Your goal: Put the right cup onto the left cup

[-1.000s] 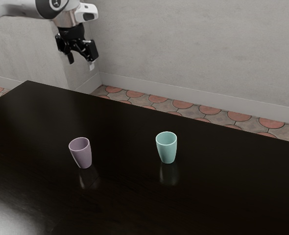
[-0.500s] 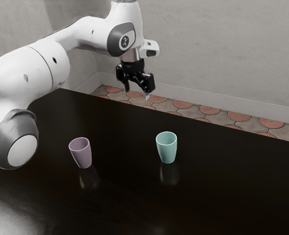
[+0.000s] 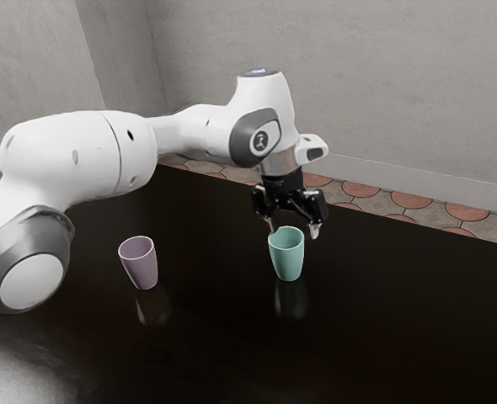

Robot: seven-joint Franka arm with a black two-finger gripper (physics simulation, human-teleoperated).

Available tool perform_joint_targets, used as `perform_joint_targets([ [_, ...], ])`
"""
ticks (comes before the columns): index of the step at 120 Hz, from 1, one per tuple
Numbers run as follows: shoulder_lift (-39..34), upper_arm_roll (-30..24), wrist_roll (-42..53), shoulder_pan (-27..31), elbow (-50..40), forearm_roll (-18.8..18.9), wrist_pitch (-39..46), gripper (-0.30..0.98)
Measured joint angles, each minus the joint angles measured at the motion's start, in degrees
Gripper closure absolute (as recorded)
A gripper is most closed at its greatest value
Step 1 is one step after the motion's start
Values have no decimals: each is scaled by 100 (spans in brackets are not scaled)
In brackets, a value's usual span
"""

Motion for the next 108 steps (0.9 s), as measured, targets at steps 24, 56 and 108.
perform_joint_targets([
  [24,549,-15,-283,81,670,112,121,2],
  [56,974,-157,-545,281,902,140,205,2],
  [108,1203,-182,-810,285,904,140,251,2],
])
